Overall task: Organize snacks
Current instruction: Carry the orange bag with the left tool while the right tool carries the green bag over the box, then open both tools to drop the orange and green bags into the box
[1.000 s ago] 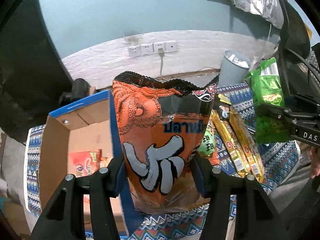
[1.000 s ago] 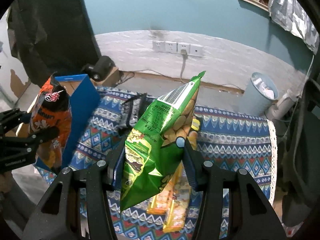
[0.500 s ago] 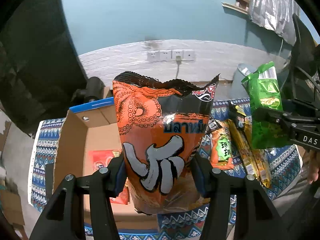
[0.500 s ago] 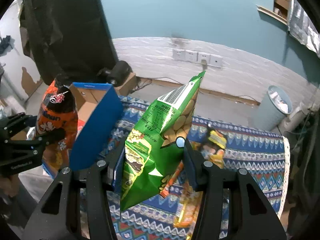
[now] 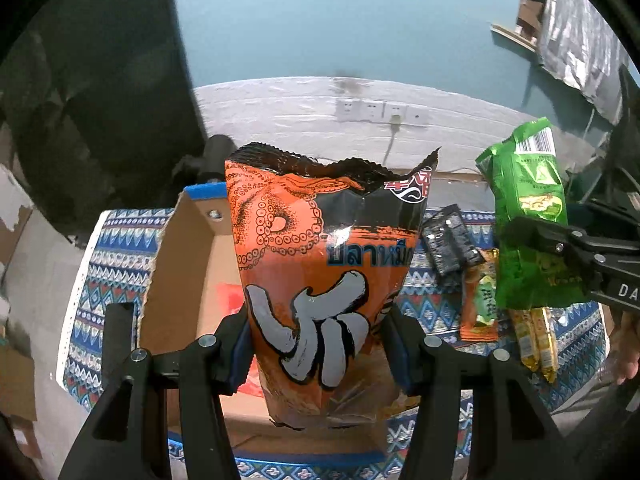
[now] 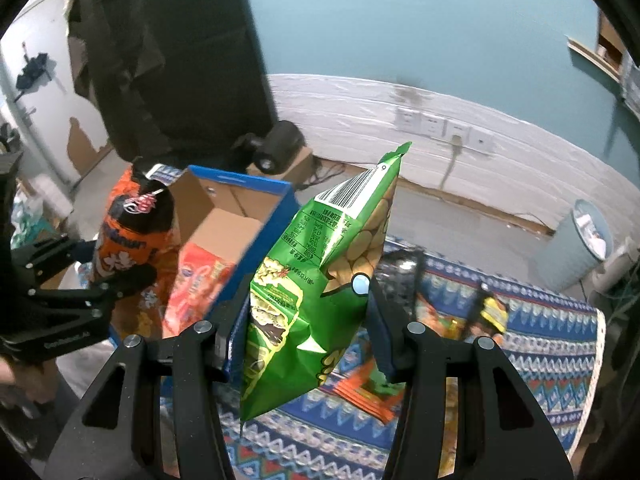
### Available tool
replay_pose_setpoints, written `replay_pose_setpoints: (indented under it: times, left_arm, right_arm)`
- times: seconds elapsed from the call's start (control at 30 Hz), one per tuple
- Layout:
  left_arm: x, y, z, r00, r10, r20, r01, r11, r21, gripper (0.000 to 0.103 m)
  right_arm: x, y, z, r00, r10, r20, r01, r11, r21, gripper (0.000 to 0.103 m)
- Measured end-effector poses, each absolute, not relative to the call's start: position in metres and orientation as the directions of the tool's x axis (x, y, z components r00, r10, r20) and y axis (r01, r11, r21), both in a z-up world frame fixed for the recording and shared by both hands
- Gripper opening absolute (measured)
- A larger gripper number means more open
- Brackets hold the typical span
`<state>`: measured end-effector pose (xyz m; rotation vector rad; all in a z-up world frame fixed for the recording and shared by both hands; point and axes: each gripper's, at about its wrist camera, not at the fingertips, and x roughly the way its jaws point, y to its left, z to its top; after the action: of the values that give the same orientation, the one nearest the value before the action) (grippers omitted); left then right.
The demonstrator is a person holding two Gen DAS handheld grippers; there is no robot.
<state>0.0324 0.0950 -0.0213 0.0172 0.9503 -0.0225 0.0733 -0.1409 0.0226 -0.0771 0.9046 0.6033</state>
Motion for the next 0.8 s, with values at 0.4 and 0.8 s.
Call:
replay_pose_setpoints:
  times: [0.4, 0.8]
  left_arm:
    - [0.026, 0.153, -0.04, 0.541, 0.037, -0.84, -0.08, 0.997, -0.007, 0.057]
    - [0.026, 0.203, -0.06, 0.479, 0.024, -0.877, -0.196, 0.977, -0.08, 0.057]
  right_arm:
    - [0.074, -0.058, 0.019, 0.381, 0.519, -0.765, -0.621, 0.757, 0.204, 0.05]
    - [0.072, -0.007, -0.004, 0.295, 0.524, -0.799, -0.67, 0.71, 0.218, 0.053]
